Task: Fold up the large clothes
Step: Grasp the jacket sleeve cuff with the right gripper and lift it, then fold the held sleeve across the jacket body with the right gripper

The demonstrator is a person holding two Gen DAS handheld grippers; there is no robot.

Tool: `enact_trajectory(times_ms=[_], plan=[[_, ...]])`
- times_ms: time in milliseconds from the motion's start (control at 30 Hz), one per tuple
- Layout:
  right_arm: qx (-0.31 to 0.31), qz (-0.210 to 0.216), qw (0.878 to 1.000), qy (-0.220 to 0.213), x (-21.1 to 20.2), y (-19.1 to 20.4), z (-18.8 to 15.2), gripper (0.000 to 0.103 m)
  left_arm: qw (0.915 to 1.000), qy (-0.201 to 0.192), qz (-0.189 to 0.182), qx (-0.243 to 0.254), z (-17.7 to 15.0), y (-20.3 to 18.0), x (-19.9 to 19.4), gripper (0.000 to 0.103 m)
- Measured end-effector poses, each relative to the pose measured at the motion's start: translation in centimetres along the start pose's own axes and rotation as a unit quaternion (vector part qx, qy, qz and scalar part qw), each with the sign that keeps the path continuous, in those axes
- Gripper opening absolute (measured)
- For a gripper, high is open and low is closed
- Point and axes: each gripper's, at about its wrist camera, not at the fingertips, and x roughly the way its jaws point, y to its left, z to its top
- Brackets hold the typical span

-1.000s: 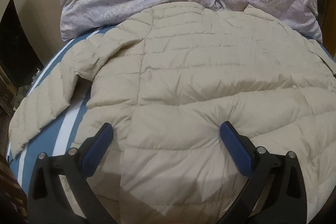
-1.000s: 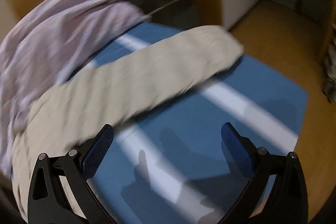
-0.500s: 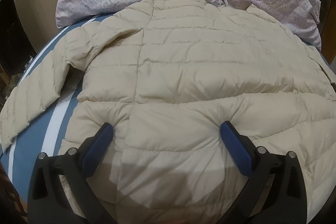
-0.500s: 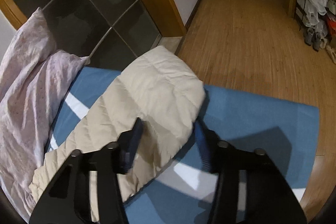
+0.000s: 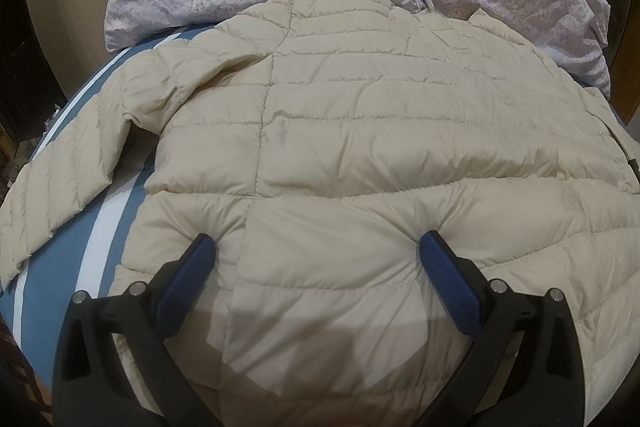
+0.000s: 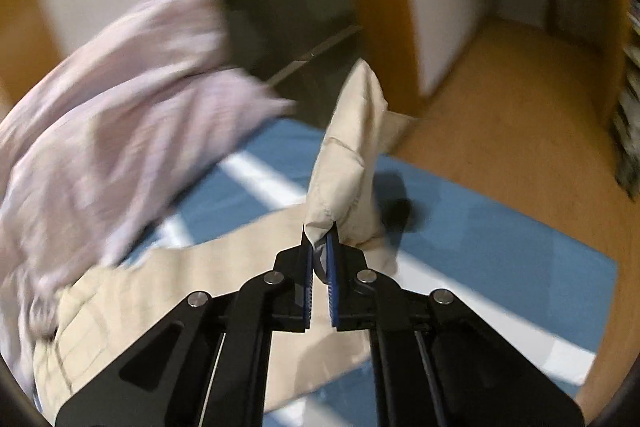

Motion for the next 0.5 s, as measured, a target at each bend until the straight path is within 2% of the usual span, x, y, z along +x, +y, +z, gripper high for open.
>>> enact_trajectory(times_ms=[100,200,333,467,500], plan=[[-0.055,0.056,0.997,0.007,-0.8,6.1,-1.4,0.006,1.0000,0.000,0.000,0.000,0.0,0.0,0.0,0.101],[-0.111,0.116,0.987,0.026,-1.6,12.1,-4.0,0.006,1.0000,0.000,-0.001,-0.001,0.0,0.0,0.0,0.101],[-0.189,0.192,0.961,0.062,-2.9,20.3,-8.7,0.006,1.0000,0.001,-0.002,-0.002,0.0,-0.1,0.1,0.101],[-0.236,0.248,0.934,0.105,-4.4,25.5,-14.0,0.006,1.0000,0.001,-0.004,-0.003,0.0,0.0,0.1,0.101],[-0.241,0.258,0.929,0.114,-5.0,25.6,-14.9,0.006,1.0000,0.001,-0.003,-0.003,0.0,0.0,0.1,0.101]])
